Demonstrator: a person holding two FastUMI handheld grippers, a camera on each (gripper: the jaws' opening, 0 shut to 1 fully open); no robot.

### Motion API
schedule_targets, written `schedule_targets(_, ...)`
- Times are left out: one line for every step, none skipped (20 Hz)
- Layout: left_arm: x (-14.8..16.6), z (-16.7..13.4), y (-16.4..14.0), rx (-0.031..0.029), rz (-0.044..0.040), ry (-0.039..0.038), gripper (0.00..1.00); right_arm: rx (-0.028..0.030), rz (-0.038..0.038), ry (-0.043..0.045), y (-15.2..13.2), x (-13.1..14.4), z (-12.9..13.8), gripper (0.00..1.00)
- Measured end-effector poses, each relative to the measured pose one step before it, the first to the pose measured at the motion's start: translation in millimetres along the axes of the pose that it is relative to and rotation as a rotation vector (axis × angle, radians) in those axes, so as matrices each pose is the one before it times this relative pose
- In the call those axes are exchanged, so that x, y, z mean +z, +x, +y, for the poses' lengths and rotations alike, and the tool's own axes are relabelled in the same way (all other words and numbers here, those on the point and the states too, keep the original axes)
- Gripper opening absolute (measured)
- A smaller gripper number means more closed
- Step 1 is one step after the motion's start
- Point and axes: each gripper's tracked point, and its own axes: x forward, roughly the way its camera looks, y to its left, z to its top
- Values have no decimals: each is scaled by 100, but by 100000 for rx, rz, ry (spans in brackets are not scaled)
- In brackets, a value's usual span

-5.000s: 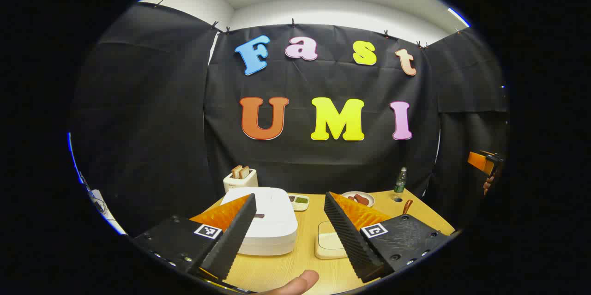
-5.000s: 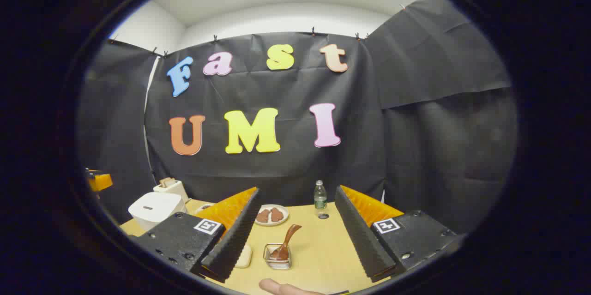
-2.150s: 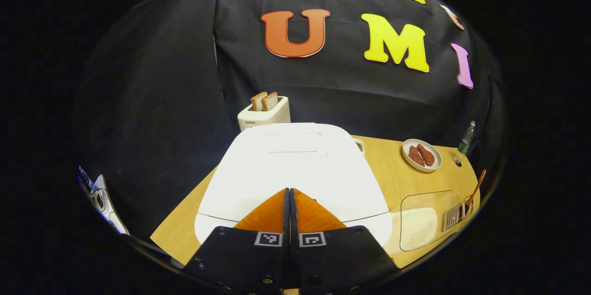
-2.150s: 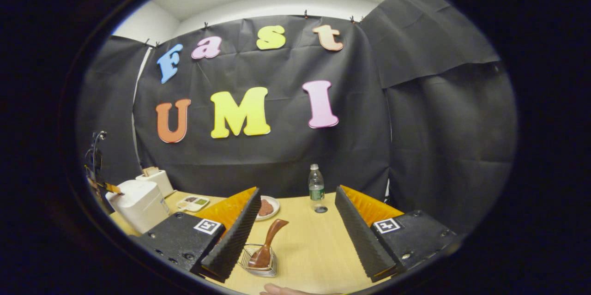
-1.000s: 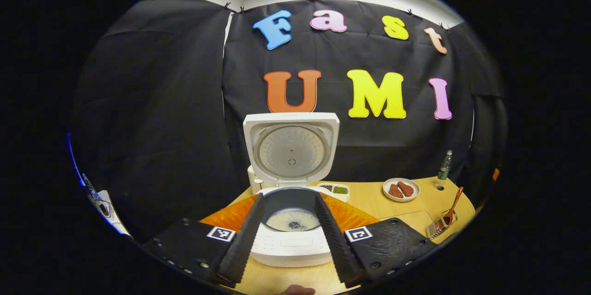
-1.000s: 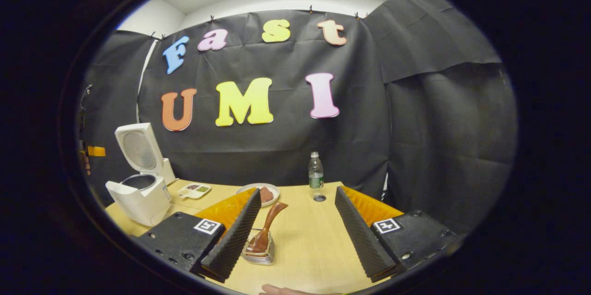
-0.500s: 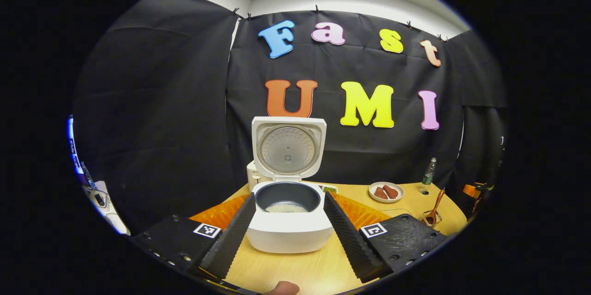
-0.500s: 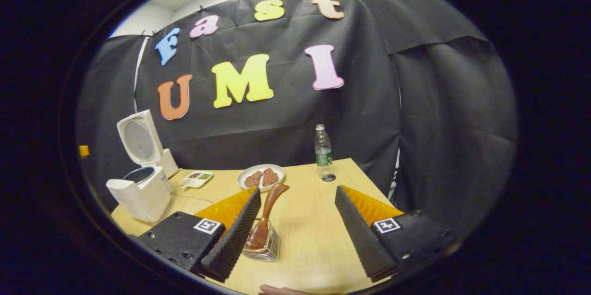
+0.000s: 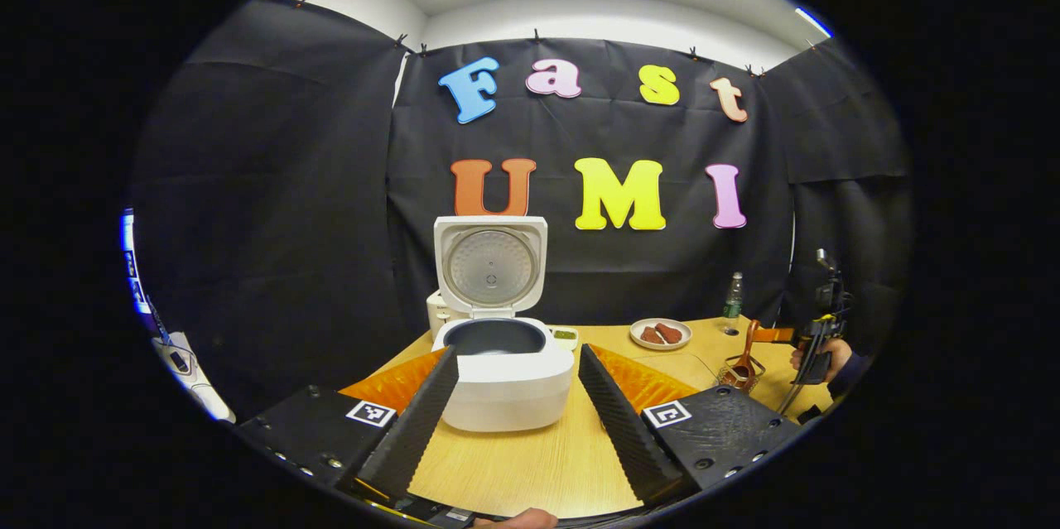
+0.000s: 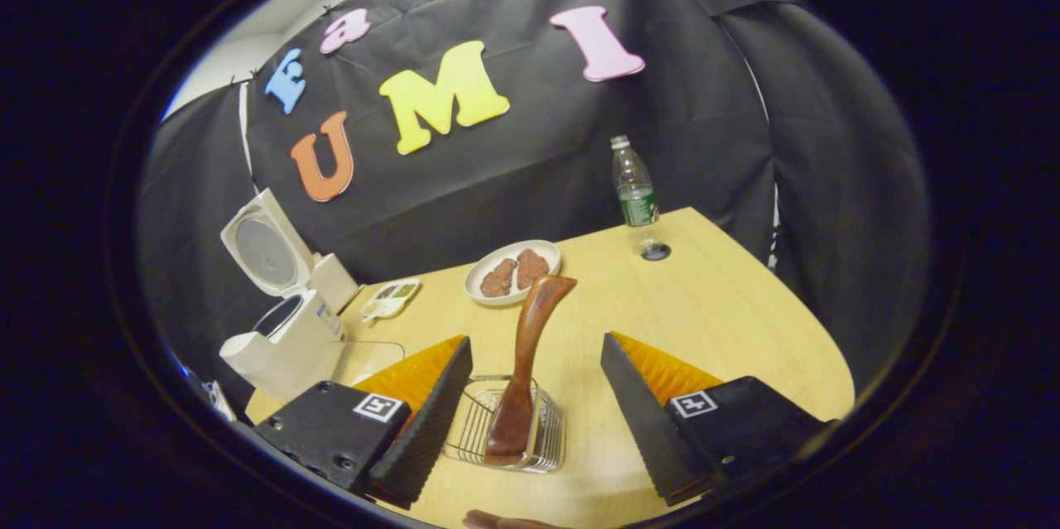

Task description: Close the left gripper, press the button to open the rice cooker; take a wooden spoon from the chopstick holder with the right hand, scoop a spoonful of rice and pour it into the rice cooker, then put the wooden spoon back into the chopstick holder.

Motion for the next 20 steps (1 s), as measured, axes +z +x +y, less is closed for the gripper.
schedule_targets(-691,-359,-771,-1291,557,864,93,687,1278,1802,960,-387,289,100)
schedule_targets(-553,69,-596,209,237,1021,93,541,1482,1567,944,-339,176,100)
schedule_targets(-432,25,-577,38,-1,1340,93,2226,1940,-415,848,-320,594,100)
schedule_targets(-406,-128,-663,22,53,1241,94,640,1465,-99,448,-400,147,98)
schedule_targets(-502,-22,-624,-241,100,648,94,-511,33,435,411,8,65,92)
schedule_targets(-561,-164,-385,-784,565,766,94,-2095,-579,1625,426,85,-246,89)
schedule_targets(-393,-273,-476,-622,190,169,94,-788,-235,1555,491,37,43,73)
schedule_targets(-480,-105,-428,-635,219,-413,94,381,1032,609,383,-328,439,72)
schedule_targets(-323,-338,-290,-1110,244,-1015,94,1004,1407,383,393,-328,335,55)
schedule_targets(-362,-482,-260,-2168,518,-935,93,-666,797,377,171,-263,64,51)
schedule_targets(-420,-516,-62,-1852,1158,-57,93,-2883,-1655,187,64,216,-535,40)
schedule_targets(-361,-62,29,-134,862,926,93,-2747,-539,41,267,170,-581,30)
schedule_targets(-43,298,62,932,416,1172,94,543,-4,-311,-186,-72,162,20)
schedule_targets(144,242,-129,528,-11,725,94,397,-21,-1565,-523,36,288,20)
schedule_targets(29,-3,-37,-308,289,-87,94,-861,-688,-805,-523,65,-25,18)
schedule_targets(-9,-253,-7,-403,146,-459,94,-436,-1507,-495,-543,337,39,17)
schedule_targets(-10,-86,23,-334,97,-346,94,336,-1852,-872,-531,470,200,16)
schedule_targets(-32,54,-145,-16,-146,-178,94,1728,-2724,-2080,-690,605,650,15)
schedule_targets(-52,102,-101,4,45,-311,94,710,-2775,-2722,-715,750,440,13)
schedule_targets(-100,111,-21,39,153,-490,94,-691,-2598,-3181,-554,700,47,13)
